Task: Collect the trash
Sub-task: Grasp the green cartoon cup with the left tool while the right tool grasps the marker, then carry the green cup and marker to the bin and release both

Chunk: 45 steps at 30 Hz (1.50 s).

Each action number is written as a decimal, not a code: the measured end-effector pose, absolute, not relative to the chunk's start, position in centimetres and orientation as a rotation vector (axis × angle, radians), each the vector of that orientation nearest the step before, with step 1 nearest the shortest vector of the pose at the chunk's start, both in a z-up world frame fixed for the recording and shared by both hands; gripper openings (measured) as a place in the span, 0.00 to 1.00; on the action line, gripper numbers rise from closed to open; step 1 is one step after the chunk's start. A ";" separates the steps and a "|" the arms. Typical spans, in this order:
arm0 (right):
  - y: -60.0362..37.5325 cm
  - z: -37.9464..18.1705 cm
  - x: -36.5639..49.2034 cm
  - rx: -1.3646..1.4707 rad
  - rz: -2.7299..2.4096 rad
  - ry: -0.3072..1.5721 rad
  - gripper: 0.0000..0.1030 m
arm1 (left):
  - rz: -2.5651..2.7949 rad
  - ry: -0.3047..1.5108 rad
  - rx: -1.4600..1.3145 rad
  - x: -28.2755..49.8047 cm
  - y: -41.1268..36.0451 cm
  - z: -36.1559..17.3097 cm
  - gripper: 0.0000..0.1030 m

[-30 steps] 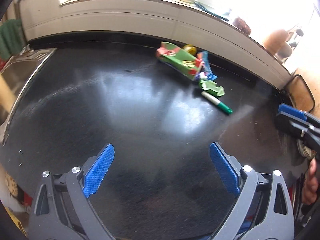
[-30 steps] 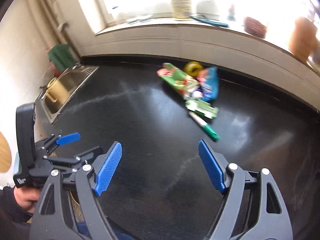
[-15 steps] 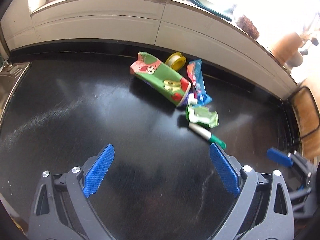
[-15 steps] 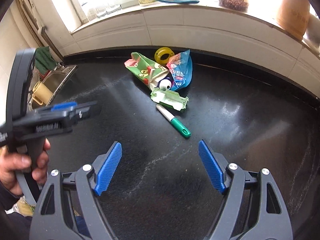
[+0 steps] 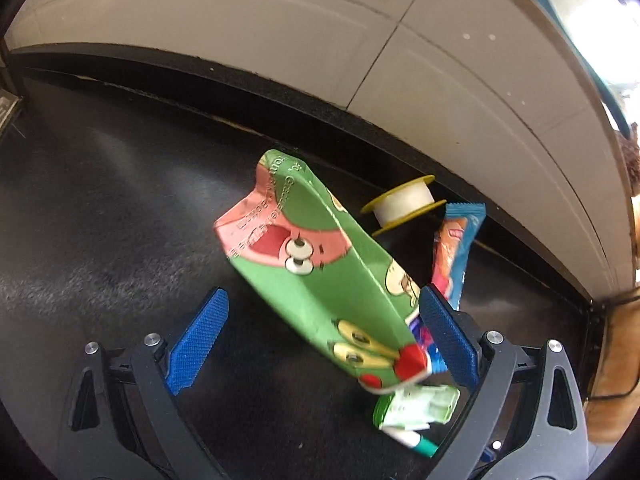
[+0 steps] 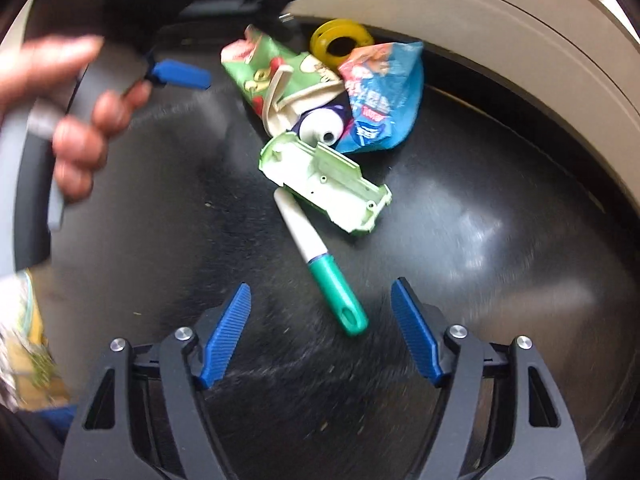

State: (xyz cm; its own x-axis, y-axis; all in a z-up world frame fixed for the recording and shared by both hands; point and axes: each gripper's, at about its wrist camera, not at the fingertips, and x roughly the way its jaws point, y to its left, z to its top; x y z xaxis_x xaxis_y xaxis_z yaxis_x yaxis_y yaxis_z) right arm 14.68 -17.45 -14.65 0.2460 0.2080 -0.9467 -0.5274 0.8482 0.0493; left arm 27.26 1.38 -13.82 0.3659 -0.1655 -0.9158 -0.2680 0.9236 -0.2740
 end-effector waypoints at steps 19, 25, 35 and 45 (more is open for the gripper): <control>-16.0 -11.1 10.1 -0.287 0.574 1.155 0.14 | -0.027 1.070 -0.332 20.8 3.0 -7.6 0.48; -17.1 -8.6 7.2 -0.207 0.541 1.139 0.14 | -0.035 1.043 -0.193 12.6 3.2 -5.2 0.48; -16.9 -6.8 1.9 -0.154 0.511 1.138 0.14 | -0.038 1.098 -0.106 1.2 2.4 -7.1 0.48; -13.8 -6.1 0.1 -0.195 0.565 1.128 0.14 | 0.019 1.059 -0.117 -3.2 4.2 -6.6 0.48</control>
